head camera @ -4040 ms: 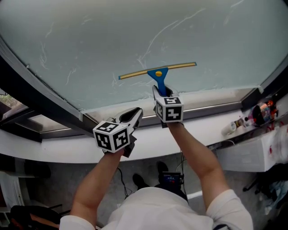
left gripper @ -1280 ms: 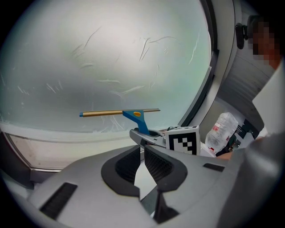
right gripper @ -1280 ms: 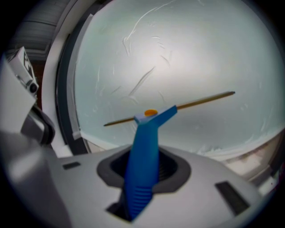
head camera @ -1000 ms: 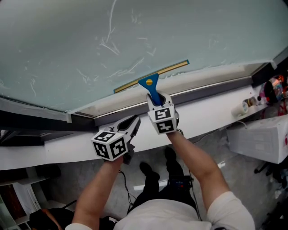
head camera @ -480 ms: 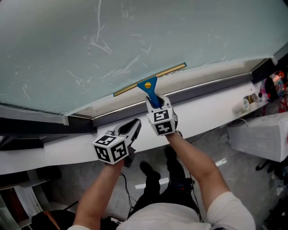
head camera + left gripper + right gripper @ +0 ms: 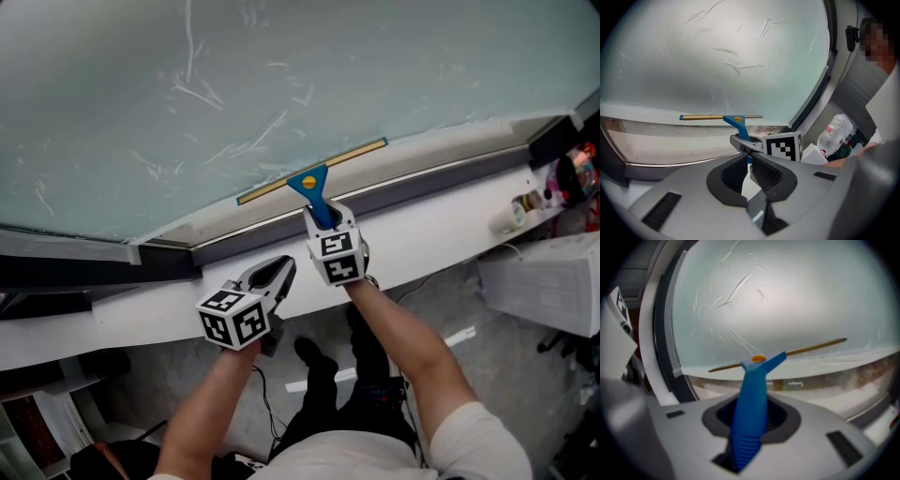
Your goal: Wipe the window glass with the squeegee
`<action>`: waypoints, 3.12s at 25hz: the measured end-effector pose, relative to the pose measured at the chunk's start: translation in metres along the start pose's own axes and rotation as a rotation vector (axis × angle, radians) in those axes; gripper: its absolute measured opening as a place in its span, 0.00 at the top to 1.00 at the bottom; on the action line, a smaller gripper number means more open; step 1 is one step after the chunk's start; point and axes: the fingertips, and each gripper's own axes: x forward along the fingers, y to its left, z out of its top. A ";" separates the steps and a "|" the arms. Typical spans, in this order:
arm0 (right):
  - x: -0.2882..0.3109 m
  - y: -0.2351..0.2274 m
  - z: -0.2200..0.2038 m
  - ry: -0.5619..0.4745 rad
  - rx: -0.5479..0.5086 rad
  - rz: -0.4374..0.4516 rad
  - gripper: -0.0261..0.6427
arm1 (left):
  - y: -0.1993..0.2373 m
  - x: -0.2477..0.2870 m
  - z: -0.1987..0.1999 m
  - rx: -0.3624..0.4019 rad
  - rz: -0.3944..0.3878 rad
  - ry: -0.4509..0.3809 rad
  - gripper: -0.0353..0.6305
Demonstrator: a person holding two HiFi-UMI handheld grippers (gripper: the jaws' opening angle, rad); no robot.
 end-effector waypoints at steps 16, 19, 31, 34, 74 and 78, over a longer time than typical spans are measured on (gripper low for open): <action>0.007 -0.001 -0.015 -0.017 0.046 0.036 0.79 | 0.003 0.011 -0.020 -0.015 -0.012 0.030 0.87; 0.006 -0.001 -0.016 -0.014 0.047 0.041 0.79 | 0.001 0.011 -0.022 -0.016 -0.013 0.031 0.87; -0.011 -0.004 -0.046 0.078 0.092 0.060 0.78 | -0.007 0.010 -0.024 -0.026 -0.003 0.019 0.87; -0.022 -0.005 -0.055 0.106 0.093 0.062 0.78 | -0.015 0.011 -0.025 -0.028 -0.005 0.018 0.87; -0.250 -0.010 -0.027 0.183 0.139 0.118 0.78 | -0.153 -0.089 -0.017 0.073 -0.119 -0.162 0.87; -0.271 -0.017 -0.012 0.182 0.076 0.103 0.78 | -0.170 -0.093 -0.009 0.090 -0.140 -0.185 0.87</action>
